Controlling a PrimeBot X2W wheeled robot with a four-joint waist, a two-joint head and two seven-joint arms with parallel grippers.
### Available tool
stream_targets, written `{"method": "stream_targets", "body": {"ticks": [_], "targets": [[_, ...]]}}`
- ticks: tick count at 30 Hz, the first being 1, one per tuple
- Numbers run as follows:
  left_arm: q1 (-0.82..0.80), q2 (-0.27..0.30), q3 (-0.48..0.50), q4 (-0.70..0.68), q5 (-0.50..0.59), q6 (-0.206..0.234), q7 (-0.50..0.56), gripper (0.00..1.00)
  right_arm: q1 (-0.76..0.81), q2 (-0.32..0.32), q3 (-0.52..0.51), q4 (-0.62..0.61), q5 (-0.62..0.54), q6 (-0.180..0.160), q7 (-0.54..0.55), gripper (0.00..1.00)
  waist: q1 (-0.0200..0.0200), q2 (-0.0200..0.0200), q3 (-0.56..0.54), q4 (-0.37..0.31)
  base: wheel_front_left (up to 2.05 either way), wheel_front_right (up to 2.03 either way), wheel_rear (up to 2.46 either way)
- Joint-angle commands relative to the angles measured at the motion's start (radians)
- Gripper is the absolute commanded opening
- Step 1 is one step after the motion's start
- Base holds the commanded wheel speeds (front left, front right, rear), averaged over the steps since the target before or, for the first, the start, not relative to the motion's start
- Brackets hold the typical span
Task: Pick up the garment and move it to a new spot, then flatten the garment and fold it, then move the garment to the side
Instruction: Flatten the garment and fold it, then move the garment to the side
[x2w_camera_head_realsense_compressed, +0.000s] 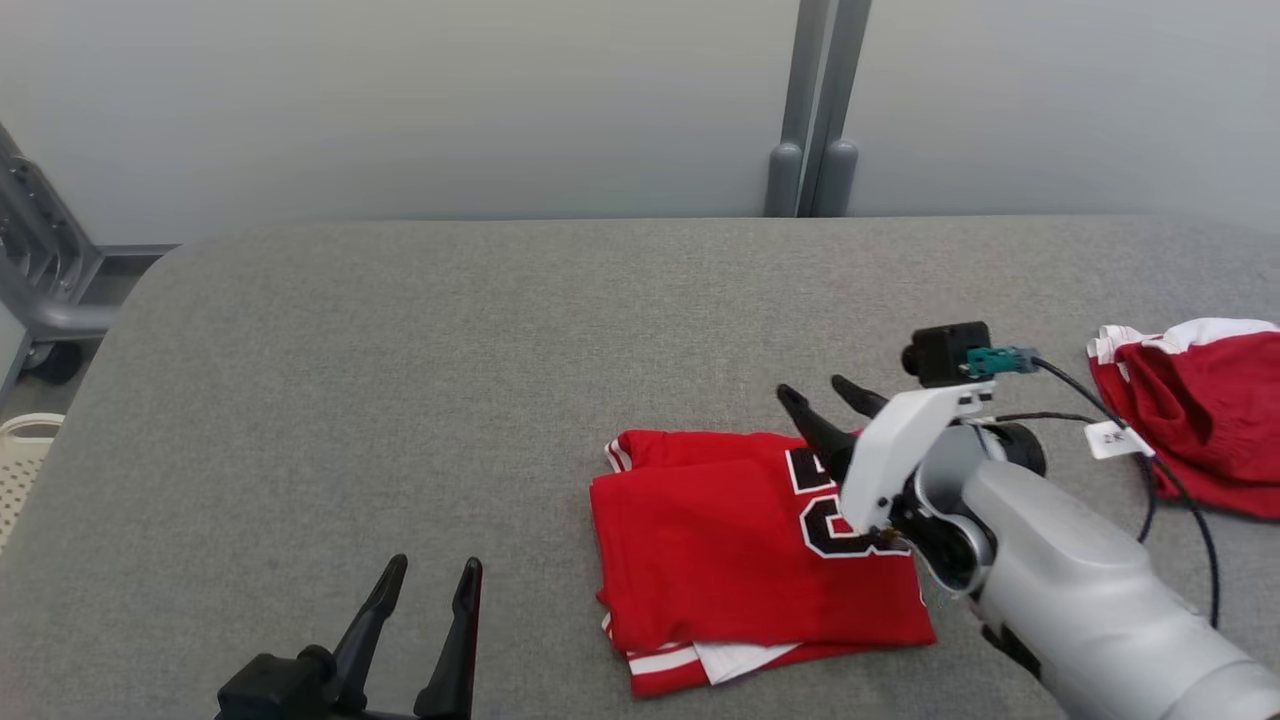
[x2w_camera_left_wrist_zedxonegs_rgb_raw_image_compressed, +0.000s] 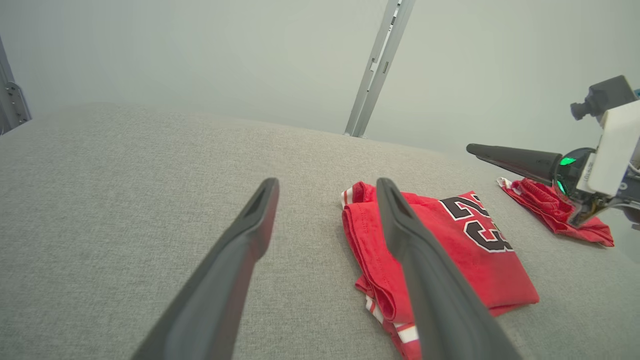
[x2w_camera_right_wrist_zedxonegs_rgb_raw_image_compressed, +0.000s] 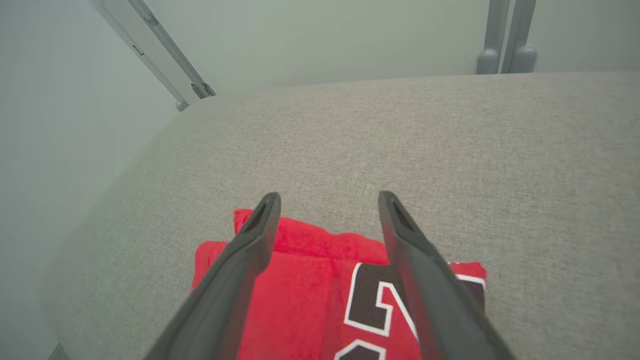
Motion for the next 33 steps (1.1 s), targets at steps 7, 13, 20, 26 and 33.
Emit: {"method": "stream_targets", "body": {"ticks": [7, 13, 20, 26, 33], "targets": [[-0.011, -0.004, 0.0, -0.002, 0.021, 0.011, -0.002, 1.0, 0.101, -0.189, 0.019, -0.146, -0.024, 0.0, 0.041, 1.0, 0.0, 0.0, 0.02, -0.062, 0.0, 0.0, 0.0], [-0.034, 0.003, -0.004, 0.0, 0.031, 0.01, -0.002, 1.0, 0.165, -0.259, 0.005, -0.216, -0.015, 0.0, 0.077, 1.0, 0.0, 0.0, 0.049, -0.069, 0.0, 0.0, 0.0], [-0.057, 0.004, -0.008, 0.005, 0.033, 0.011, 0.008, 1.0, 0.205, -0.263, -0.013, -0.225, -0.003, 0.0, 0.114, 1.0, 0.0, 0.0, 0.077, -0.026, 0.0, 0.0, 0.0], [-0.062, 0.008, -0.004, 0.007, 0.03, 0.012, 0.008, 1.0, 0.213, -0.247, -0.016, -0.182, 0.017, 0.0, 0.16, 1.0, 0.0, 0.0, 0.095, 0.024, 0.0, 0.0, 0.0], [-0.067, 0.007, -0.005, 0.01, 0.027, 0.011, 0.008, 1.0, 0.197, -0.23, -0.015, -0.129, 0.034, 0.0, 0.194, 0.93, 0.0, 0.0, 0.101, 0.051, 0.0, 0.0, 0.0]]}}
